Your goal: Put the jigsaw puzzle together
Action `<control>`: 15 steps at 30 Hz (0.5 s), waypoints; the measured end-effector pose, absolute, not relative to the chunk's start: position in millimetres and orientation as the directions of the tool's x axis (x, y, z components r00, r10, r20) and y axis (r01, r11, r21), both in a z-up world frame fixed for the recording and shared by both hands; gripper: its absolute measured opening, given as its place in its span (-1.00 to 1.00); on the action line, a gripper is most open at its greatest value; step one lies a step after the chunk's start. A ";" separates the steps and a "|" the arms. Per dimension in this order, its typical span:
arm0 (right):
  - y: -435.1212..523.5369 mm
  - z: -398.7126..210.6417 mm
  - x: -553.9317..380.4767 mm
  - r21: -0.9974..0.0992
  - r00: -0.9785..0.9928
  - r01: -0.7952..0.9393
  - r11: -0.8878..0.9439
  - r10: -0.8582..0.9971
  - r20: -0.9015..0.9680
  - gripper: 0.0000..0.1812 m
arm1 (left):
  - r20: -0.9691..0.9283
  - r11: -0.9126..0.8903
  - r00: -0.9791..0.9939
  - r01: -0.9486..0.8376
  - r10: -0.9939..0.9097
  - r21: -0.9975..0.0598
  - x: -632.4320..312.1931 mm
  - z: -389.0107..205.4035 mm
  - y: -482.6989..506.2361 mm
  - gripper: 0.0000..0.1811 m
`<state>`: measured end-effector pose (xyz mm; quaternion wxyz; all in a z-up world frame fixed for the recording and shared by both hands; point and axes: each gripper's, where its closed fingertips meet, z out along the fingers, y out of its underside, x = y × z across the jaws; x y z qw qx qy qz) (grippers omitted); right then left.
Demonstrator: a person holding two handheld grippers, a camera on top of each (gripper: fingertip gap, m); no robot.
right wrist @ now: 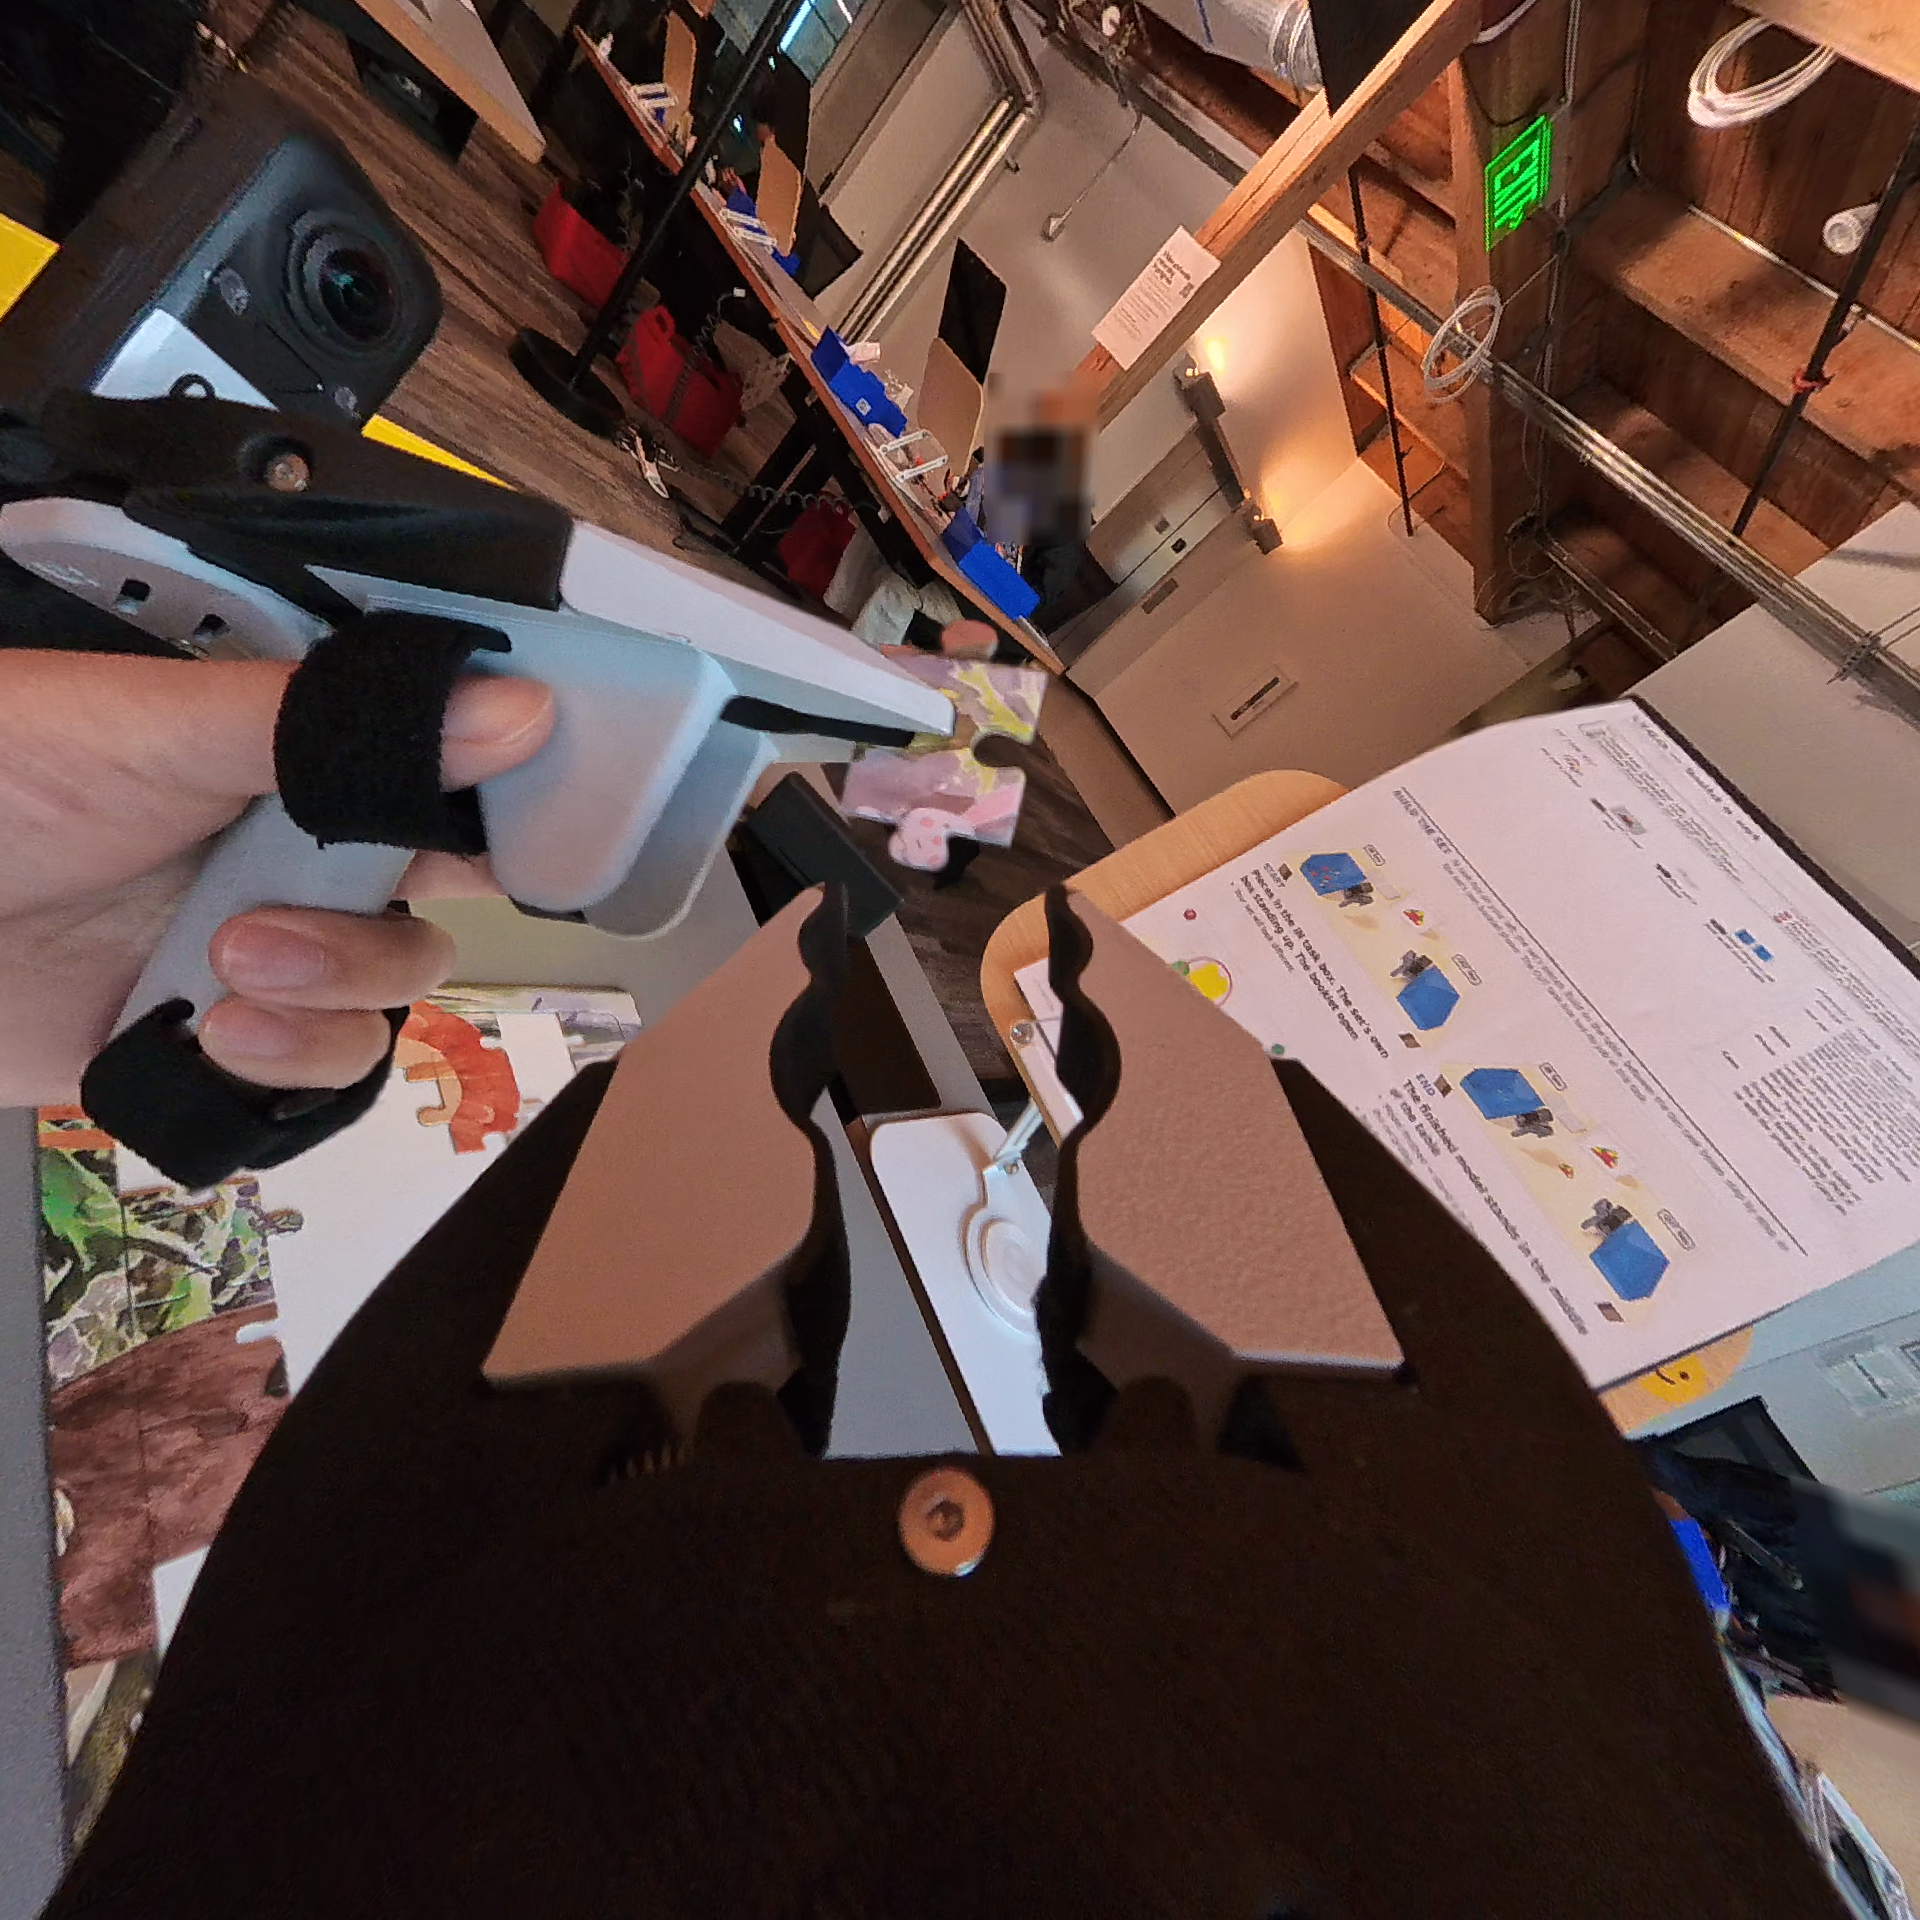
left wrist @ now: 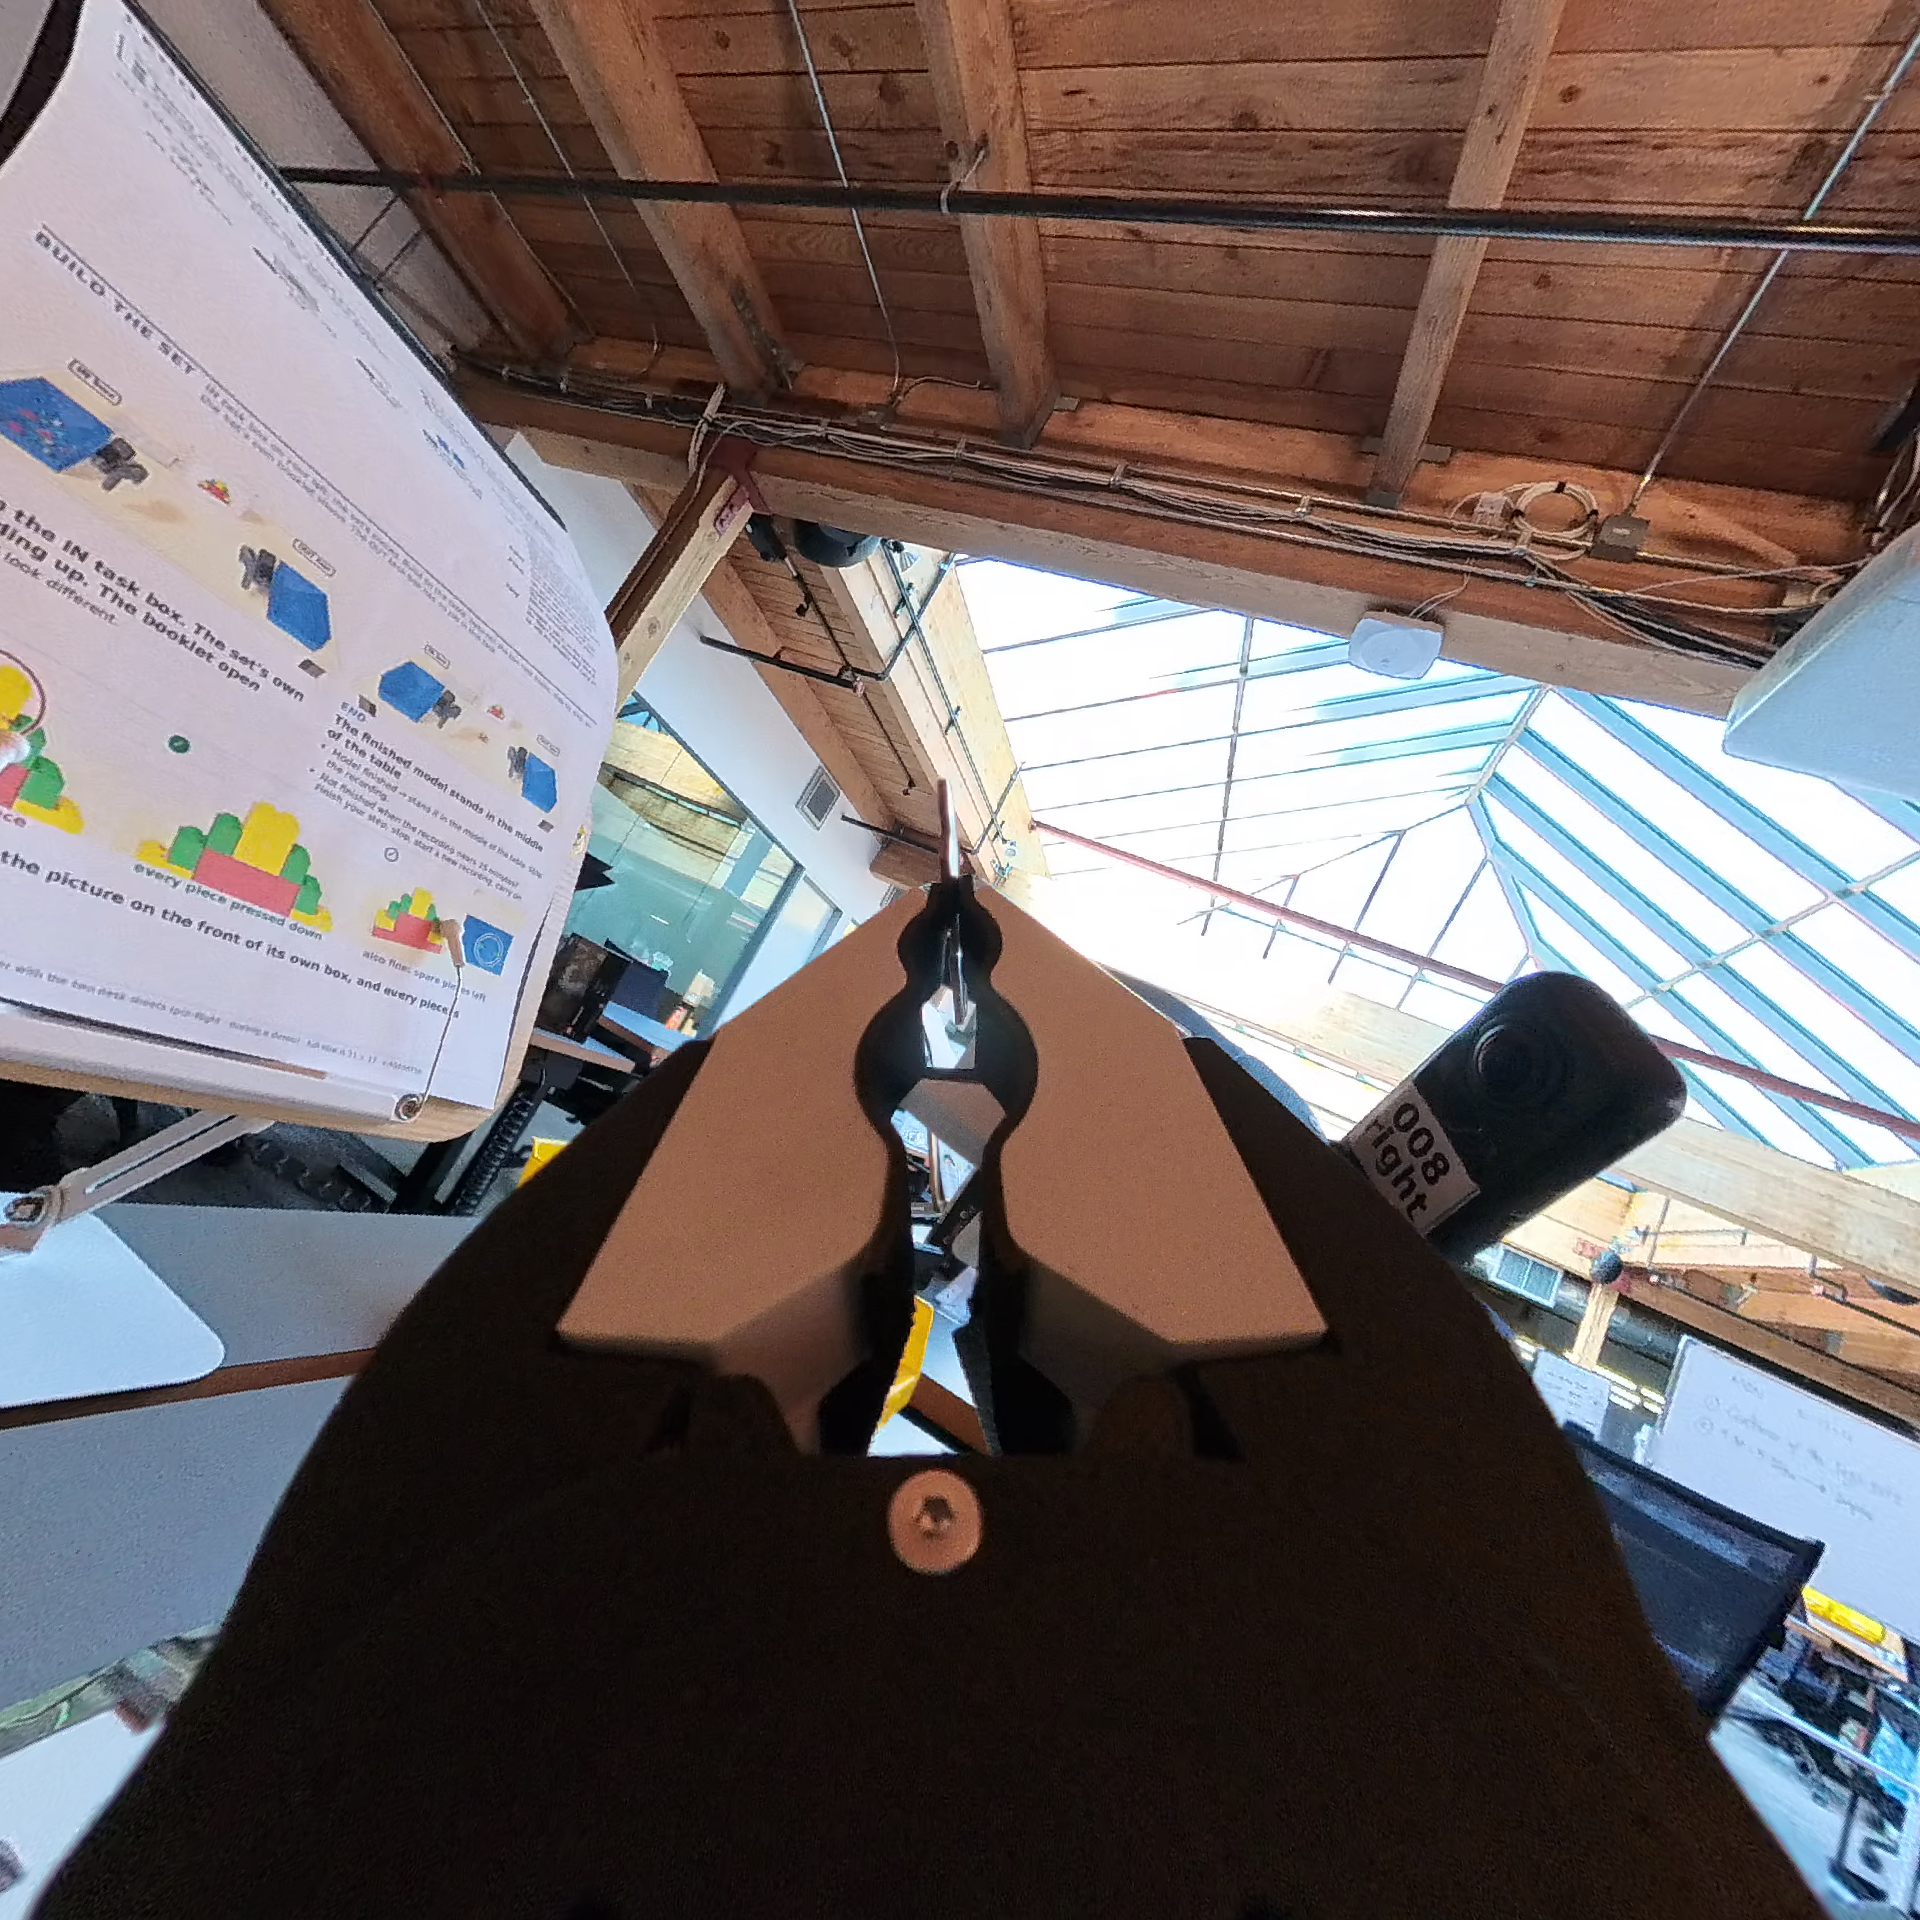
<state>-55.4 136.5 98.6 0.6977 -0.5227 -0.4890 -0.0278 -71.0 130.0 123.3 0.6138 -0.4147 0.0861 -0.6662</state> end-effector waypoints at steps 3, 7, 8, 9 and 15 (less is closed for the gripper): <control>130.2 105.2 -63.3 -0.677 0.525 0.541 0.498 0.429 0.735 -0.59 | 0.431 -0.223 0.093 0.747 -0.898 -0.626 -70.6 124.4 126.4 -1.00; 127.6 110.6 -67.6 -0.683 0.553 0.526 0.507 0.407 0.727 -0.64 | 0.425 -0.229 0.080 0.745 -0.902 -0.626 -69.8 124.3 124.2 -1.00; 128.5 109.8 -67.4 -0.685 0.554 0.529 0.501 0.408 0.726 -0.65 | 0.425 -0.228 0.082 0.745 -0.902 -0.627 -69.7 124.2 124.3 -1.00; 129.2 108.9 -66.8 -0.683 0.551 0.535 0.497 0.408 0.728 -0.65 | 0.425 -0.227 0.085 0.743 -0.901 -0.629 -69.5 123.7 124.6 -1.00; 133.6 91.2 -40.1 -0.644 0.438 0.639 0.419 0.490 0.754 -0.66 | 0.435 -0.289 0.071 0.649 -0.898 -0.703 -56.5 114.3 131.0 -0.77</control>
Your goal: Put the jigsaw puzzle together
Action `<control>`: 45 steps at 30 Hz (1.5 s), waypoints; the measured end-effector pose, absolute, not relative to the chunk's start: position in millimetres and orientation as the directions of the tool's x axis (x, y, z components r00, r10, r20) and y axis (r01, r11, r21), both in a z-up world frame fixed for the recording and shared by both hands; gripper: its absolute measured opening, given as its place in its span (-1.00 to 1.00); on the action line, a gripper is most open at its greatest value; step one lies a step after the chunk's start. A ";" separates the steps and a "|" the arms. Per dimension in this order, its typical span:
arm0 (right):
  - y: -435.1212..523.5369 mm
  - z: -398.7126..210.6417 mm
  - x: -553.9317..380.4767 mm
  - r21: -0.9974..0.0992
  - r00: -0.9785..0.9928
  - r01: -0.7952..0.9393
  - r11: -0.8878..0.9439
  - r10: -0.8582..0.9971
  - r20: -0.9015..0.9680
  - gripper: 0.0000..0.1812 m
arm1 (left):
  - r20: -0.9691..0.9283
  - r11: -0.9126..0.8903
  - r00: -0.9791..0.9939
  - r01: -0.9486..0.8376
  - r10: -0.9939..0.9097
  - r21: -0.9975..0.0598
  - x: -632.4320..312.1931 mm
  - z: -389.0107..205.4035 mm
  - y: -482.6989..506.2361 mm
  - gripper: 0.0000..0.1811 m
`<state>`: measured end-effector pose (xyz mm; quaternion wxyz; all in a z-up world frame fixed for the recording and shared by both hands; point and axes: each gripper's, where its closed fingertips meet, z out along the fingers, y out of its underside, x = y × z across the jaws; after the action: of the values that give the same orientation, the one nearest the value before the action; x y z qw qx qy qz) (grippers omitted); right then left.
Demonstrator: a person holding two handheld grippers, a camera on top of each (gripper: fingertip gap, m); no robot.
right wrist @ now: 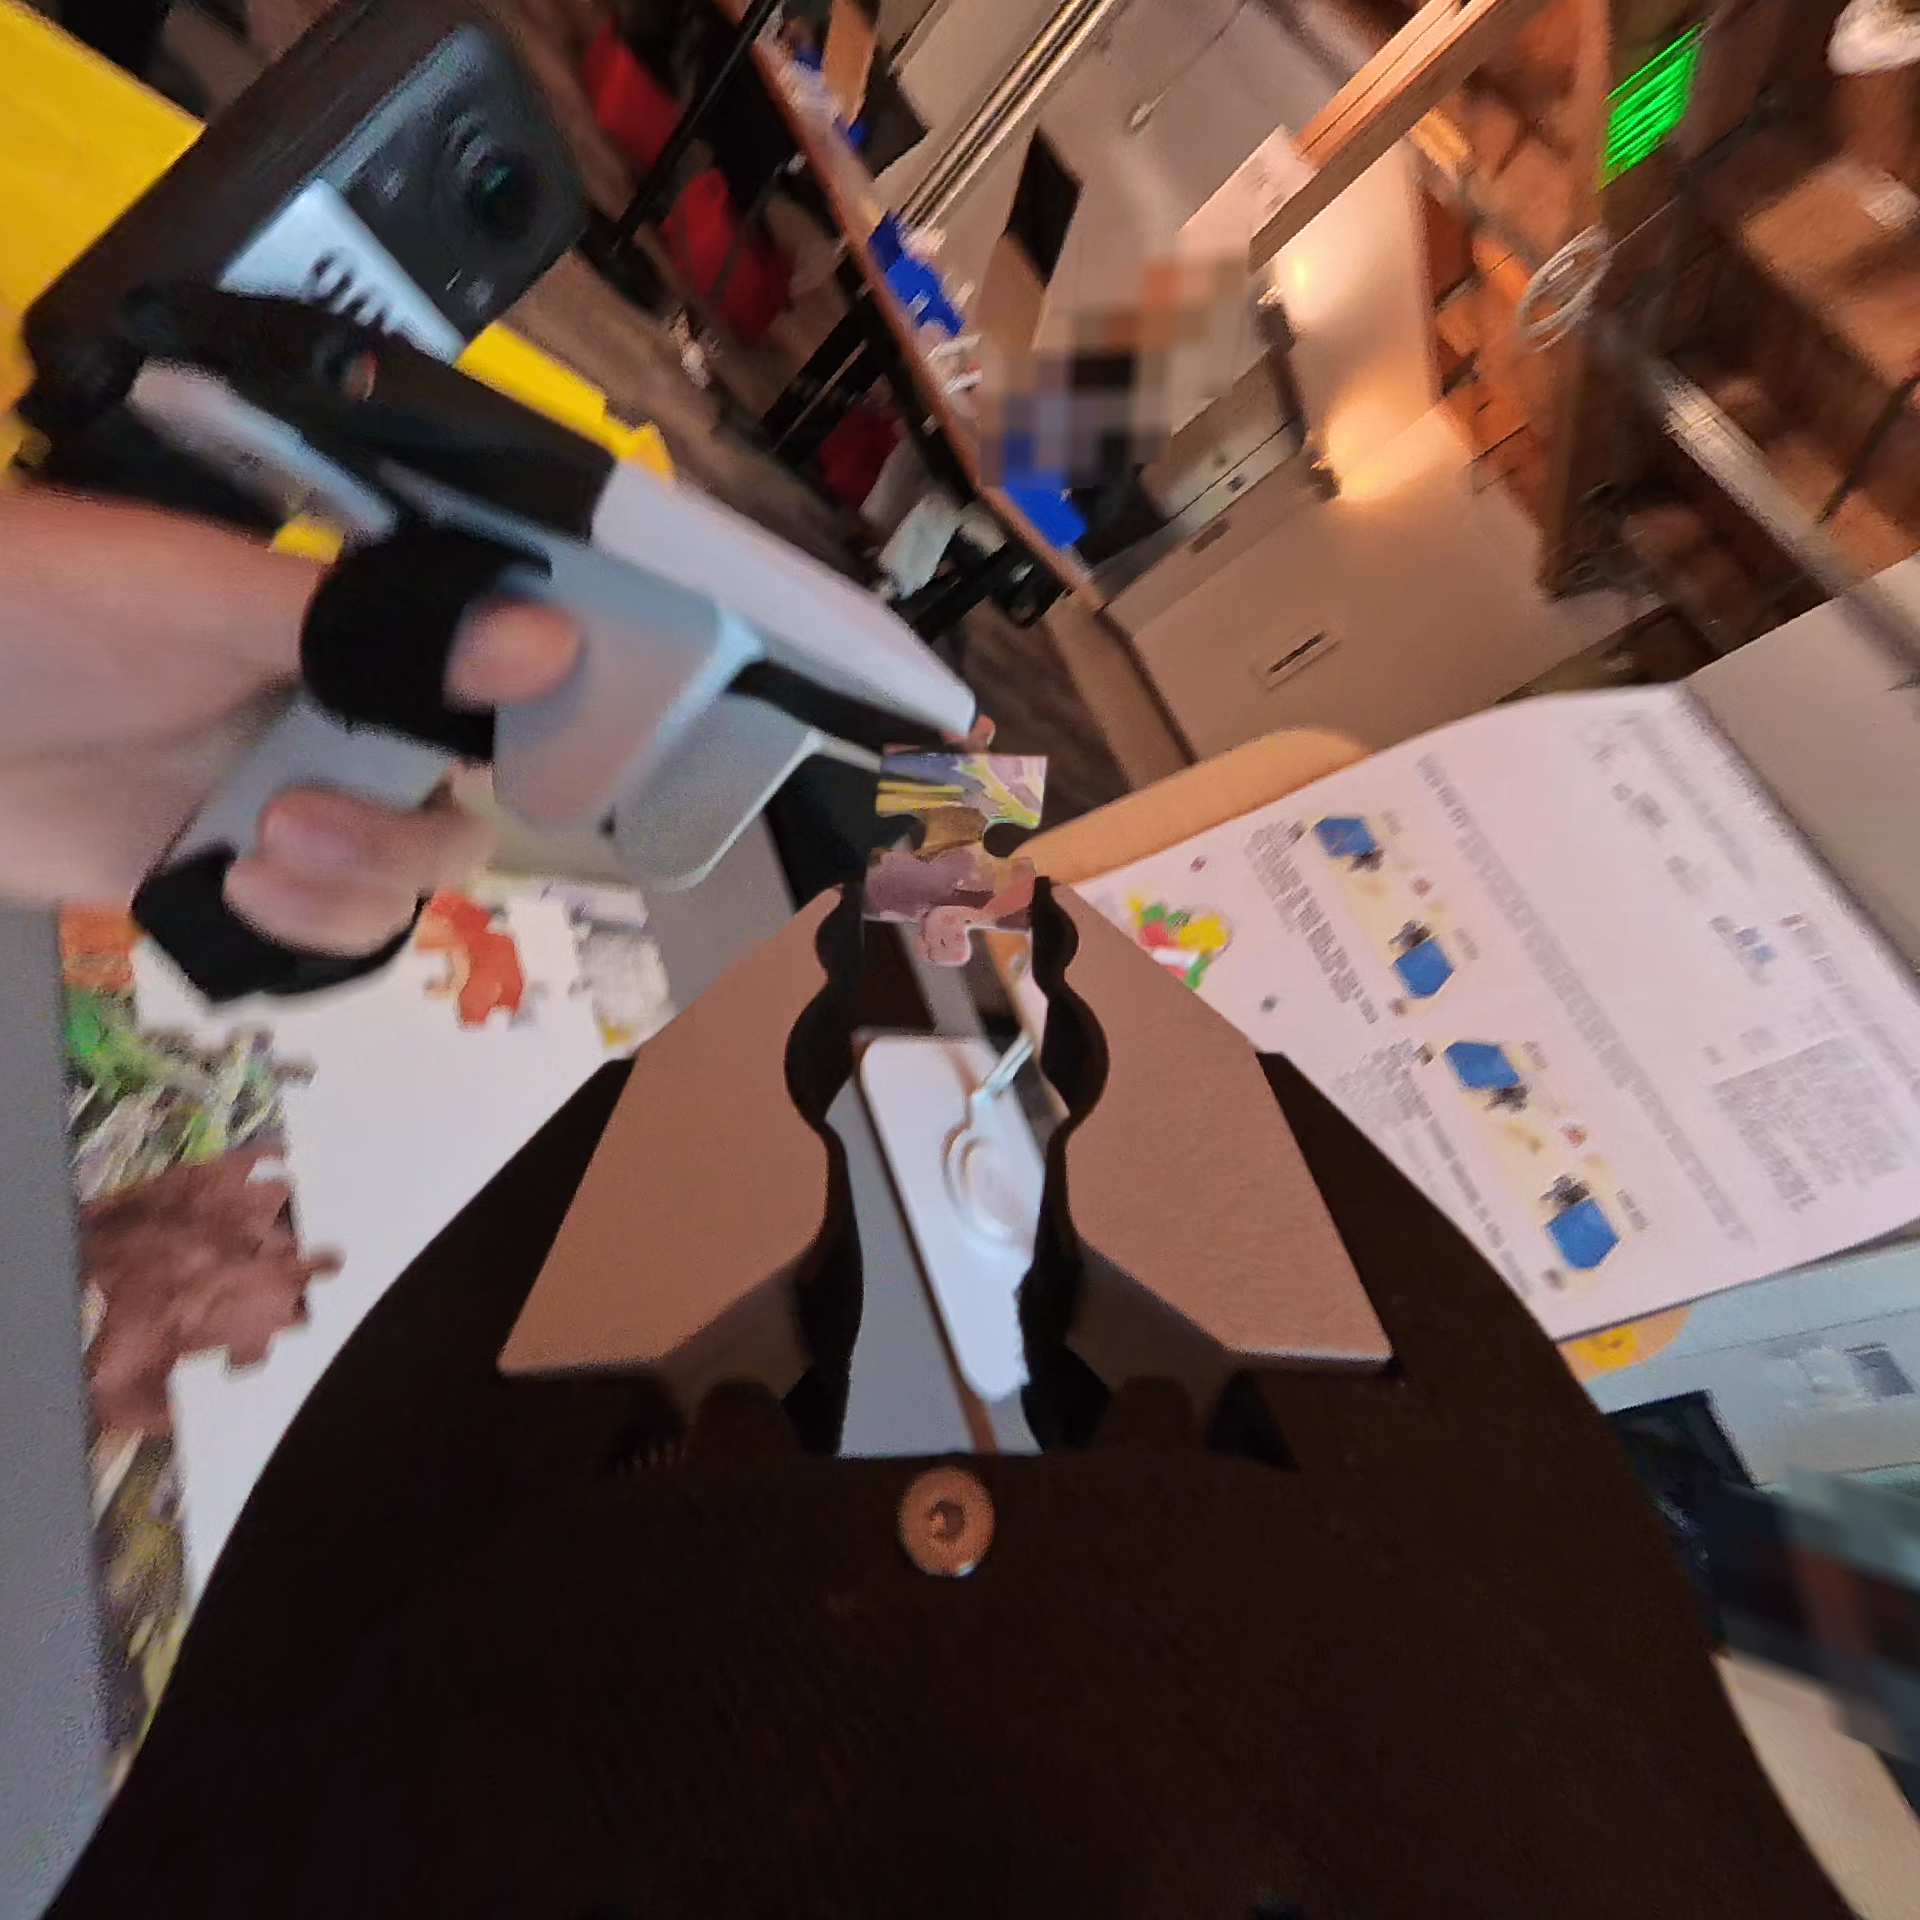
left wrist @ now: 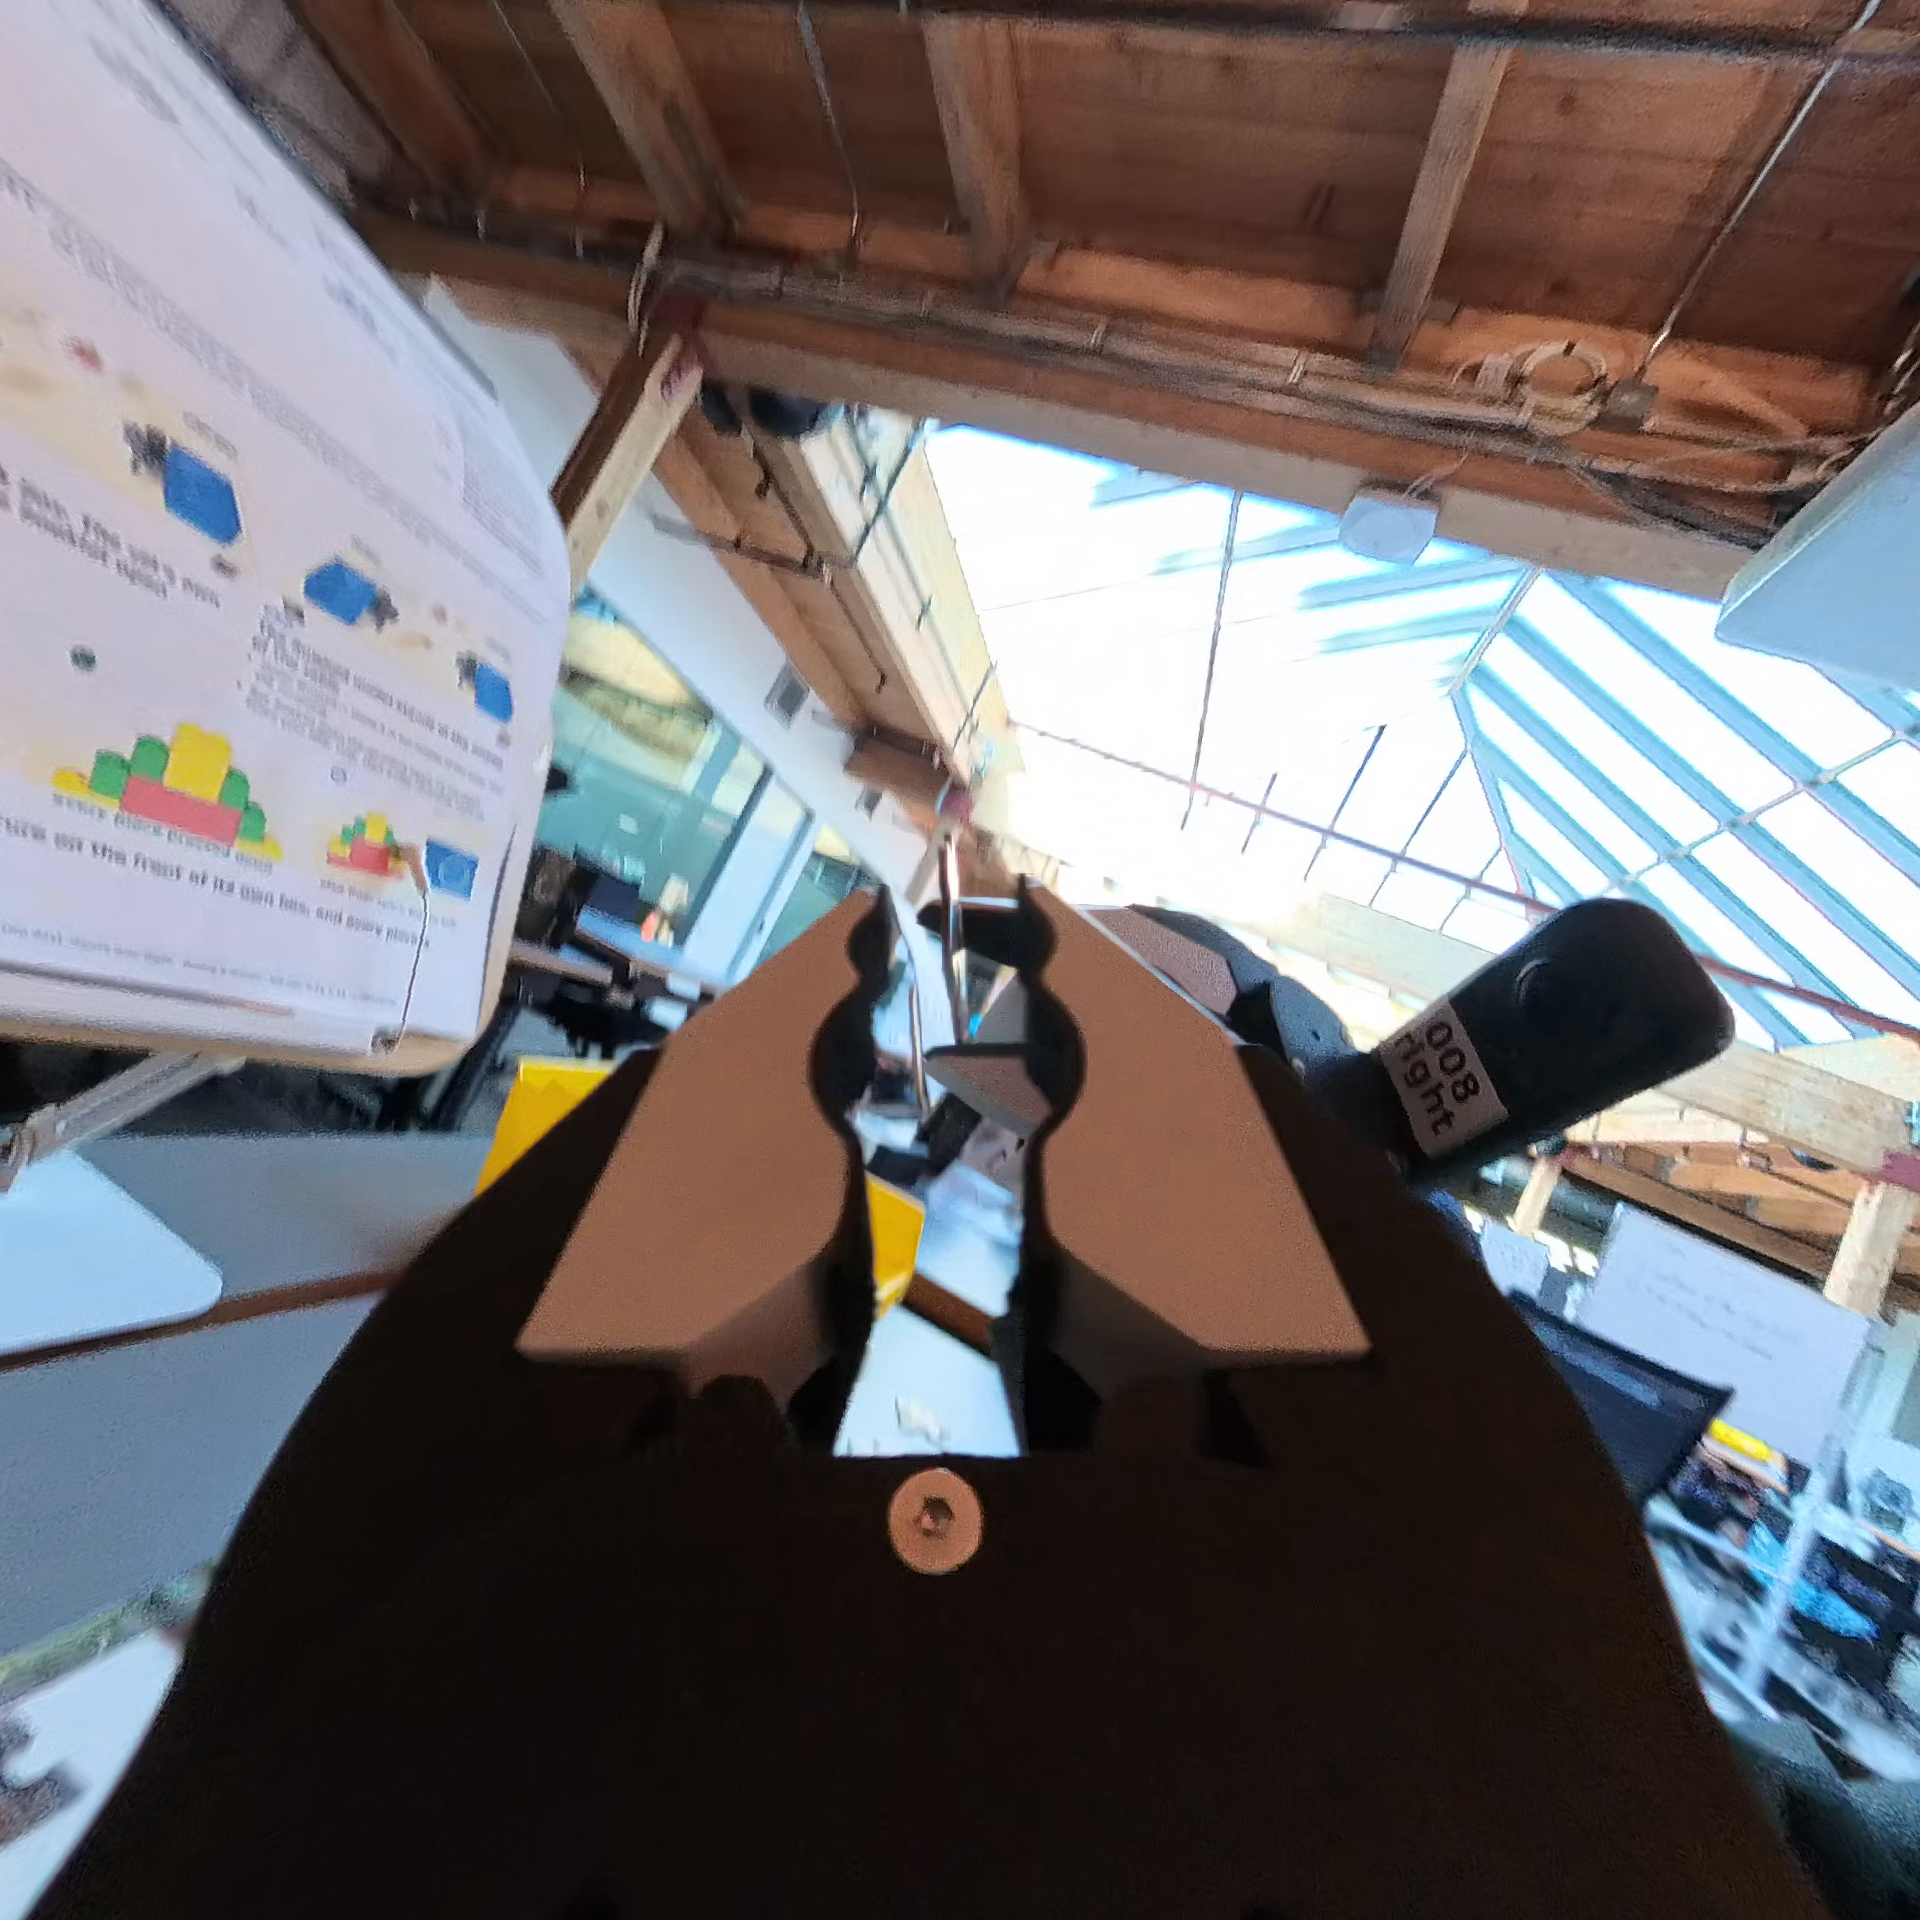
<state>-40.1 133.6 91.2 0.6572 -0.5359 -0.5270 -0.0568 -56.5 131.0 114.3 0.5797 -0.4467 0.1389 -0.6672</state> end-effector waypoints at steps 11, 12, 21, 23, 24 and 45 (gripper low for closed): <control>117.7 17.0 -3.9 -0.638 0.153 0.670 0.379 0.771 0.618 -0.65 | 0.699 -0.699 -0.010 0.034 -0.715 -0.714 -9.0 25.3 138.1 -0.65; 118.3 14.9 -3.8 -0.629 0.146 0.679 0.380 0.769 0.622 -0.65 | 0.718 -0.719 -0.043 0.002 -0.695 -0.695 -7.1 21.6 134.1 -0.71; 121.9 -2.9 -1.1 -0.615 0.125 0.717 0.329 0.807 0.577 -0.65 | 0.743 -0.732 -0.070 -0.135 -0.665 -0.668 -4.5 -0.1 125.6 -0.93; 122.7 -4.9 -0.2 -0.618 0.127 0.718 0.321 0.812 0.570 -0.65 | 0.747 -0.734 -0.036 -0.158 -0.664 -0.660 -7.3 -5.9 128.6 -0.93; 122.8 -5.4 0.2 -0.620 0.128 0.717 0.320 0.813 0.567 -0.65 | 0.744 -0.731 -0.031 -0.161 -0.667 -0.662 -8.7 -6.6 129.7 -0.93; 122.9 -33.4 6.8 -0.701 0.120 0.675 0.230 0.903 0.412 -0.65 | 0.774 -0.744 -0.068 -0.236 -0.629 -0.625 -8.0 -26.4 124.9 -1.00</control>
<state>6.8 122.9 -33.4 0.4382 -0.6067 -0.6504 0.1300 -8.0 124.9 -26.4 0.1501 -0.6661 0.3249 -0.6544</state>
